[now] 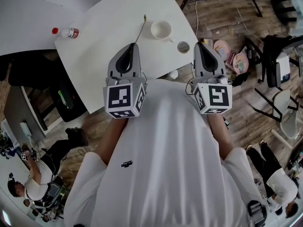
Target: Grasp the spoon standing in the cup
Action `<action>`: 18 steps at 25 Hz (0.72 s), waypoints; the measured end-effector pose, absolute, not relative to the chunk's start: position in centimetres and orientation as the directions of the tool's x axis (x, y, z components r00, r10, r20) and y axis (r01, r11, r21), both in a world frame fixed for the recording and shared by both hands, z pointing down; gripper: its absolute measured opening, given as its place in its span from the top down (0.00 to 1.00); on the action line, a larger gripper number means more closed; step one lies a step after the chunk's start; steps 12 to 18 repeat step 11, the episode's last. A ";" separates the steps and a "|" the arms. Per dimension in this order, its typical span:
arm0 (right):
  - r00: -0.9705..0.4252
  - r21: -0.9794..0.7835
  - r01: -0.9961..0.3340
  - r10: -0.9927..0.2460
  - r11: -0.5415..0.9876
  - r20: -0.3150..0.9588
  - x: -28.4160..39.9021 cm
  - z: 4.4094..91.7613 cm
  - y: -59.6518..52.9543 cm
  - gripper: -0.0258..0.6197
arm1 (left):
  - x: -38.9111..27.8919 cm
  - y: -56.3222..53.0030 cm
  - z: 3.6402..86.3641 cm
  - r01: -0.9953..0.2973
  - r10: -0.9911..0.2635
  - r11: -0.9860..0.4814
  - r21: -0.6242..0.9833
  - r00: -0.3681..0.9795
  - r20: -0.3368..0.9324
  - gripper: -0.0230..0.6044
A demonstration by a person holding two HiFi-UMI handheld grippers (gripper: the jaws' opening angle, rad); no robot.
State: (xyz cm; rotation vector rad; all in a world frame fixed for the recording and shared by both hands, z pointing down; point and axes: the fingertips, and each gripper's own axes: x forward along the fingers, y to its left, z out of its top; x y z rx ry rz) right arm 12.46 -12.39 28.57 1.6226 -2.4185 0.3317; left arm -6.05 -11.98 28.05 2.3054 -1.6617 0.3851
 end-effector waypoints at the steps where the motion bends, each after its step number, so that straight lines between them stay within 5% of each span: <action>1: -0.383 -0.076 -0.923 -0.875 0.378 0.295 12.4 28.5 -12.4 0.96 | -5.9 -12.0 28.0 -0.950 -0.879 -0.305 0.065 0.307 0.365 0.94; 18: -0.399 -0.038 -0.911 -0.857 0.410 0.325 12.8 28.9 -12.2 0.96 | -4.8 -11.8 28.0 -0.944 -0.874 -0.323 0.062 0.322 0.363 0.94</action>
